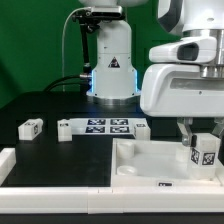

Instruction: Assemble one leg

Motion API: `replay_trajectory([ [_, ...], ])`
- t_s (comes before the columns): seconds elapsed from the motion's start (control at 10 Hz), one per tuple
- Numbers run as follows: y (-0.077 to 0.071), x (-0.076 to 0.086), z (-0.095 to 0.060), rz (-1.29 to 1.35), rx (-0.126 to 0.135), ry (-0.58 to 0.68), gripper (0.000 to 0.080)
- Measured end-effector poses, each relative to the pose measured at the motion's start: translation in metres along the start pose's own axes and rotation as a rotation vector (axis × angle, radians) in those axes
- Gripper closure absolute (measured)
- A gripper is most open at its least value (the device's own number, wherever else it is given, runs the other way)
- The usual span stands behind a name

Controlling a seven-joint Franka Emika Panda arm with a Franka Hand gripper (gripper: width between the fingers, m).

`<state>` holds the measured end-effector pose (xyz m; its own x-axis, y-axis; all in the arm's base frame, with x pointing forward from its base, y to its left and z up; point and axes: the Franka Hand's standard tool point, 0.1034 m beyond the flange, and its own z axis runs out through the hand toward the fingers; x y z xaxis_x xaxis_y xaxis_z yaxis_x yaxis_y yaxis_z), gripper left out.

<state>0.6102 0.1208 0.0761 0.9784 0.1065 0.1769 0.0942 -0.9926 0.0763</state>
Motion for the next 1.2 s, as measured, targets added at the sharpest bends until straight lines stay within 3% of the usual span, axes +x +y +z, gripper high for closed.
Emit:
replay_trajectory([
  [0.4, 0.002, -0.003, 0.002, 0.514, 0.032, 0.029, 0.0500],
  [0.9, 0.022, -0.009, 0.003, 0.998, -0.016, 0.042, 0.0486],
  [1.0, 0.029, -0.011, 0.004, 1.048, -0.034, 0.043, 0.0486],
  [1.2, 0.029, -0.011, 0.004, 1.031, -0.037, 0.044, 0.0485],
])
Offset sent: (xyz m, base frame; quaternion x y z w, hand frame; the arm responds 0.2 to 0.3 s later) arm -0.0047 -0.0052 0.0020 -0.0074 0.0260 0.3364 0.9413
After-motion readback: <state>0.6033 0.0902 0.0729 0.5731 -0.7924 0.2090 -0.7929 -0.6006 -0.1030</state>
